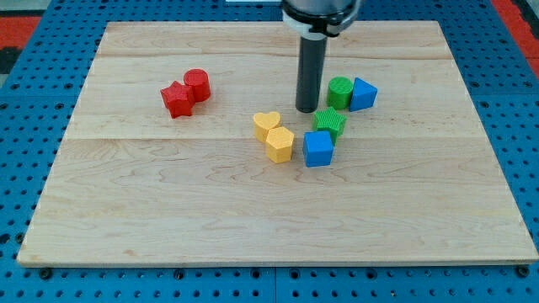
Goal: Push the yellow heart closer to the red circle
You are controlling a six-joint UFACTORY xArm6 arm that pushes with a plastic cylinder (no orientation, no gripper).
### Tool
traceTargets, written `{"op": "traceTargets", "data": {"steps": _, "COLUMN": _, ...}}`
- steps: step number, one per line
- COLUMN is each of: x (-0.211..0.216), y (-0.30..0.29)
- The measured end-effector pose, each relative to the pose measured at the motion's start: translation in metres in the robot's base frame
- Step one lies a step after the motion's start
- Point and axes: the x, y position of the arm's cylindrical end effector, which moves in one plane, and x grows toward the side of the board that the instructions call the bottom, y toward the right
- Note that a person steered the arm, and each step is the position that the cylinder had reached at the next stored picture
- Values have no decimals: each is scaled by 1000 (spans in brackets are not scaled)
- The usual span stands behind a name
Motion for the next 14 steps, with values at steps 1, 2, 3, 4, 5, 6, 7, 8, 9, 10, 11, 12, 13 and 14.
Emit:
{"op": "traceTargets", "data": {"steps": 1, "x": 0, "y": -29}}
{"op": "traceTargets", "data": {"steps": 2, "x": 0, "y": -77}}
{"op": "traceTargets", "data": {"steps": 3, "x": 8, "y": -123}}
{"op": "traceTargets", "data": {"steps": 4, "x": 43, "y": -134}}
{"op": "traceTargets", "data": {"steps": 5, "x": 83, "y": -126}}
{"op": "traceTargets", "data": {"steps": 6, "x": 103, "y": -87}}
{"op": "traceTargets", "data": {"steps": 7, "x": 105, "y": -73}}
{"op": "traceTargets", "data": {"steps": 8, "x": 75, "y": -74}}
{"op": "traceTargets", "data": {"steps": 9, "x": 52, "y": -81}}
{"op": "traceTargets", "data": {"steps": 10, "x": 95, "y": -80}}
{"op": "traceTargets", "data": {"steps": 11, "x": 132, "y": -57}}
{"op": "traceTargets", "data": {"steps": 12, "x": 120, "y": -51}}
{"op": "traceTargets", "data": {"steps": 13, "x": 85, "y": -57}}
{"op": "traceTargets", "data": {"steps": 14, "x": 70, "y": -72}}
